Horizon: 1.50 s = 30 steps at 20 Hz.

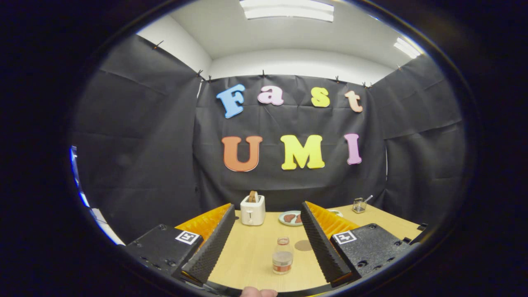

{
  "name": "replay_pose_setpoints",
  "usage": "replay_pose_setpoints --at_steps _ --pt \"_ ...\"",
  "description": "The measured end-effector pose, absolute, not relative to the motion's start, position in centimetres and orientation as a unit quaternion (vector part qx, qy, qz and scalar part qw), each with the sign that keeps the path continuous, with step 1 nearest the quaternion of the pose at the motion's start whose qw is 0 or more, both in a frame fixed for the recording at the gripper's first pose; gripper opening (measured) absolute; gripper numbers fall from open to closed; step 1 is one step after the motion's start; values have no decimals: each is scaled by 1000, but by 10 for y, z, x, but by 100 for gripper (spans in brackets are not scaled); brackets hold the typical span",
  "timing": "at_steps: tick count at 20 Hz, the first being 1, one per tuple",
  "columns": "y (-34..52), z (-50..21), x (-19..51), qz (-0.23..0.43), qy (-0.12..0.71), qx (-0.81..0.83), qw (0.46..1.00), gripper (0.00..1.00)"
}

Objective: Take the bottle from table, then pour the juice into the cup, finally place the bottle on the coaster

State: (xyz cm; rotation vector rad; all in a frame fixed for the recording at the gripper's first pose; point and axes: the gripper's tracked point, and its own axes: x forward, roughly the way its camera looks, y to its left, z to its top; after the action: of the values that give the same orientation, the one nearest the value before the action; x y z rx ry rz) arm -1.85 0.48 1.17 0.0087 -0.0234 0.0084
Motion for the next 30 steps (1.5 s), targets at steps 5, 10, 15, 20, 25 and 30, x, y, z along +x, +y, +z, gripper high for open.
replay_pose_setpoints --at_steps 5,10,15,20,25,30 --pt "5 13 -21 5 -15 8 1000 100" --pt "6 8 -22 12 -18 19 1000 100" --pt "8 -4 -25 25 -12 35 999 100" --pt "1 -33 -26 14 9 22 1000 100" --pt "-19 -83 -9 -7 40 -23 999 100" --pt "-26 -135 16 8 55 -35 998 100"
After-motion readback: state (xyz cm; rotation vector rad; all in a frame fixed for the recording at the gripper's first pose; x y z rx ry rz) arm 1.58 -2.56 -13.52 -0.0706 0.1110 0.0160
